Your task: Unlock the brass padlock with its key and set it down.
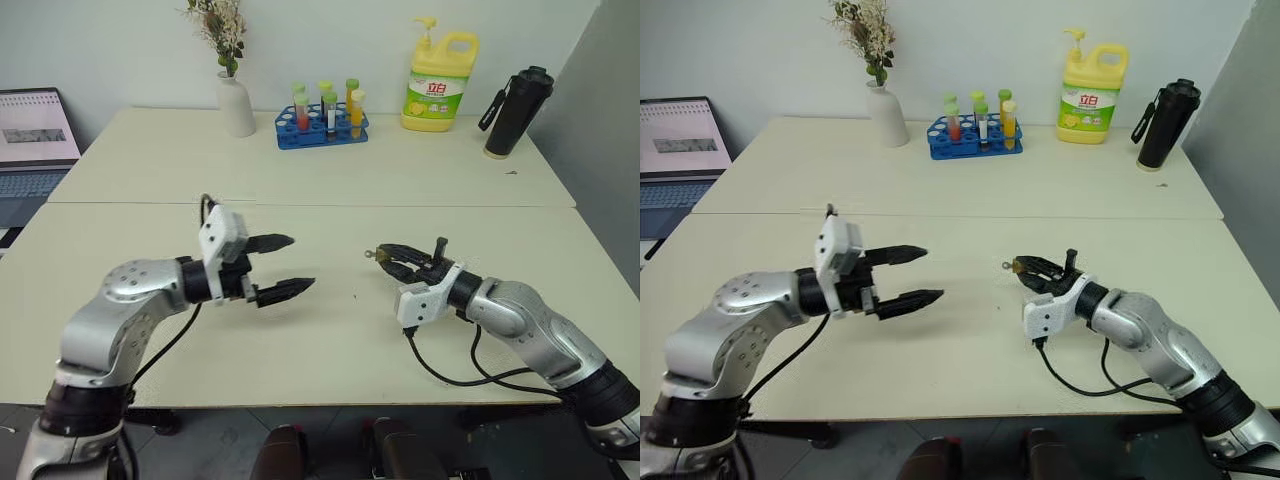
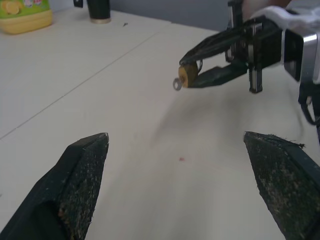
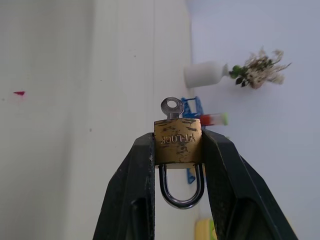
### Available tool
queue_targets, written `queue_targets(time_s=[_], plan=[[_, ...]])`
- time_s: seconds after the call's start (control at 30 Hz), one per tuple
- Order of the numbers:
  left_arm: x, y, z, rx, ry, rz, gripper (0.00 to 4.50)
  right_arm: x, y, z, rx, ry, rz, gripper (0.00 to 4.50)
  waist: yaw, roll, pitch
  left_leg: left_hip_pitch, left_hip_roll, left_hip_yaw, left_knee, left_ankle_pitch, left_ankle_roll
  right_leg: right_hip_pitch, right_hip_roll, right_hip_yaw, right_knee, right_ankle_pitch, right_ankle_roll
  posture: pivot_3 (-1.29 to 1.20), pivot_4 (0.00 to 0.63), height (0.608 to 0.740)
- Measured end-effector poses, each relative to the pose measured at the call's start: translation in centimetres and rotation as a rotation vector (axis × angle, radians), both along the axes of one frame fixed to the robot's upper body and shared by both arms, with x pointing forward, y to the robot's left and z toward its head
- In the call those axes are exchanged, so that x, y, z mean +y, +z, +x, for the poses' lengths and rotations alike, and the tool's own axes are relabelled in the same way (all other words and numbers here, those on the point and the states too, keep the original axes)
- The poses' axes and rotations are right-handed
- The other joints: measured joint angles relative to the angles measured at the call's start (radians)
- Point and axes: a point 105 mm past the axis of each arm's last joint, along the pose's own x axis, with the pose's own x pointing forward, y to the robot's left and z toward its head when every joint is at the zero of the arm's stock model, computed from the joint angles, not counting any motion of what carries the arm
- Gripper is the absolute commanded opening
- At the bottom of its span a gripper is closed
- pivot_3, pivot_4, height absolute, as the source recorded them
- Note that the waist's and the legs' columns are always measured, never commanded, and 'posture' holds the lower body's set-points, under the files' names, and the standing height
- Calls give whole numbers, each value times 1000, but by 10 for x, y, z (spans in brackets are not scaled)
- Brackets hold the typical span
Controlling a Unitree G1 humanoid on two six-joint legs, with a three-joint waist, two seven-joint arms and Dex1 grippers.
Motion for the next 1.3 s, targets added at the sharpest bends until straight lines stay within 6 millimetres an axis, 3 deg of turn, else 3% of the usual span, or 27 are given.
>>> queue_targets(time_s=[0.1, 0.23, 0.6, 0.7, 1.1, 1.13, 1.3], plan=[[-9, 8, 5, 12, -38, -25, 4500, 2, 9, -3, -80, 39, 16, 942, 0, 0, 0, 0, 0, 0, 0, 0, 0, 0, 0, 0, 0, 2, -3, 0, 150, 740], [-13, 3, 8, 73, -67, -12, 4500, 4, 21, -7, -144, 84, 41, 942, -1, 0, 0, 0, 0, 0, 0, 0, 0, 0, 1, 0, 0, 2, -3, 0, 150, 740], [-37, 9, 17, 141, -194, -55, 4500, 14, 24, -13, -159, 141, 64, 942, 4, 0, 0, 0, -1, 0, 1, 0, 0, 1, 1, 0, 0, 2, -3, 0, 150, 740], [-39, 4, 21, 152, -194, -51, 3960, 14, 26, -12, -162, 133, 69, 942, 3, 0, 0, 0, -1, 0, 1, 0, 0, 1, 1, 0, 0, 2, -3, 0, 150, 740], [-43, 6, 27, 127, -211, -46, 163, 16, 25, -13, -146, 131, 73, 942, 2, 0, 0, 0, -1, 0, 2, 0, 0, 1, 1, 0, 0, 2, -3, 0, 150, 740], [-43, 6, 27, 125, -212, -44, 0, 16, 25, -13, -145, 130, 73, 942, 2, 0, 0, 0, -1, 0, 1, 0, 0, 1, 1, 0, 0, 2, -3, 0, 150, 740], [-44, 4, 27, 128, -221, -43, 0, 15, 24, -12, -141, 124, 71, 942, 2, 0, 0, 0, -1, -1, 1, 0, 0, 1, 1, 0, 1, 2, -4, 0, 150, 740]])
